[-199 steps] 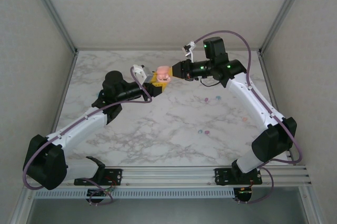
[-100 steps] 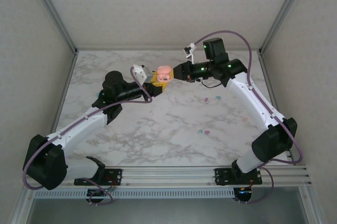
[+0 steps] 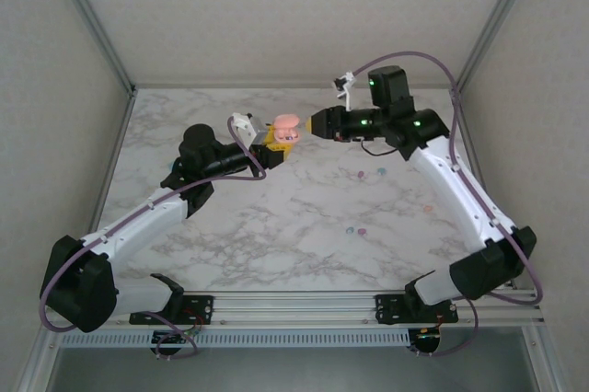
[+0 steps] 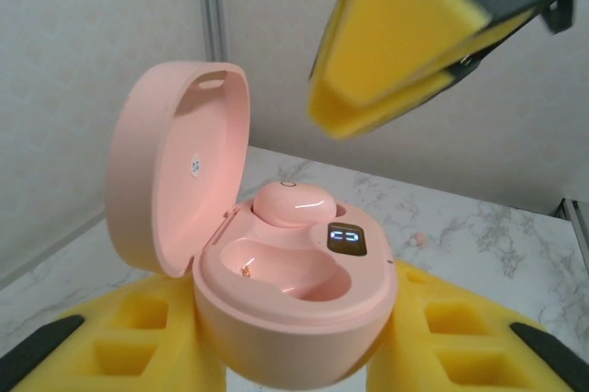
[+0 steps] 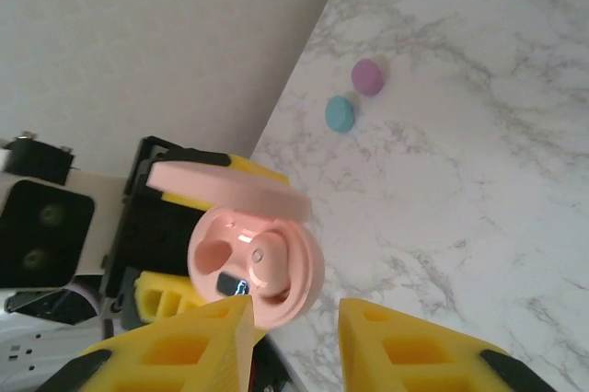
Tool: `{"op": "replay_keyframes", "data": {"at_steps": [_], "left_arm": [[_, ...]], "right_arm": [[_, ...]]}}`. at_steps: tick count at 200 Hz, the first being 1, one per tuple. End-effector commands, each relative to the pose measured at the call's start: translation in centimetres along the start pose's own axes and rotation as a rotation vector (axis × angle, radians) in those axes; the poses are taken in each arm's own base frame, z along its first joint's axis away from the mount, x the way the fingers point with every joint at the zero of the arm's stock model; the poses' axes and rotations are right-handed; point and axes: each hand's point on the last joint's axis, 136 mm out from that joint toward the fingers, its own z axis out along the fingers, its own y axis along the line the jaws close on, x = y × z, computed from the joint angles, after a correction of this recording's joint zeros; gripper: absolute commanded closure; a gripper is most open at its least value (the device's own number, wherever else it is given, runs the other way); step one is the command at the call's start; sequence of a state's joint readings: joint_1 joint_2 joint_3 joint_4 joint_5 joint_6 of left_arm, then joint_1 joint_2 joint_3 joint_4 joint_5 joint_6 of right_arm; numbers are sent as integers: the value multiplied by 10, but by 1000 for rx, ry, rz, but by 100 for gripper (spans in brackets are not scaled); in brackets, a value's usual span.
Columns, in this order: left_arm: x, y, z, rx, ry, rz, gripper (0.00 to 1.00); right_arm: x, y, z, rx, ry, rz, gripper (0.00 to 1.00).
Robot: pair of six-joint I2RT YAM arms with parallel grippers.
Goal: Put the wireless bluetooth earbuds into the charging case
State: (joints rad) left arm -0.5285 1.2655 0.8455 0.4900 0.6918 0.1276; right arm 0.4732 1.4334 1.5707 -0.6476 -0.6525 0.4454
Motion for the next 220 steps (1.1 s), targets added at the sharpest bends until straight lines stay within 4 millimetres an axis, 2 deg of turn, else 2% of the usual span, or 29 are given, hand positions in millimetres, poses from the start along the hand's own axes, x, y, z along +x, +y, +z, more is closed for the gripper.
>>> {"op": "replay_keyframes", "data": {"at_steps": [1, 6, 16, 26, 40, 53, 75, 94, 108, 149, 173, 220], "left_arm": [[-23, -4, -4, -9, -62, 39, 78], [-23, -4, -4, -9, -63, 37, 78], [-23, -4, -5, -13, -65, 36, 78], [-23, -5, -7, -15, -68, 33, 78], [-22, -5, -9, -20, -75, 32, 78], [-20, -6, -11, -26, -79, 28, 78], [-17, -7, -13, -28, -81, 25, 78], [-17, -8, -14, -30, -84, 28, 78], [-18, -8, -14, -29, -84, 34, 78], [-19, -6, -10, -19, -80, 38, 78], [-20, -6, -9, -18, -80, 34, 78], [-19, -5, -8, -22, -72, 28, 78]], "right_arm": [[-10, -37, -37, 216, -155, 65, 69], [-9, -50, -44, 270, -174, 96, 69], [0, -92, -65, 414, -220, 211, 69], [22, -141, -87, 544, -248, 383, 69], [65, -201, -113, 670, -270, 621, 69], [107, -244, -128, 721, -299, 785, 69], [165, -290, -154, 842, -322, 952, 68], [197, -318, -171, 943, -302, 1020, 64], [207, -334, -174, 941, -289, 1062, 63], [198, -362, -177, 939, -271, 1065, 61], [200, -377, -181, 961, -250, 1089, 60], [194, -393, -174, 928, -235, 1080, 59]]}}
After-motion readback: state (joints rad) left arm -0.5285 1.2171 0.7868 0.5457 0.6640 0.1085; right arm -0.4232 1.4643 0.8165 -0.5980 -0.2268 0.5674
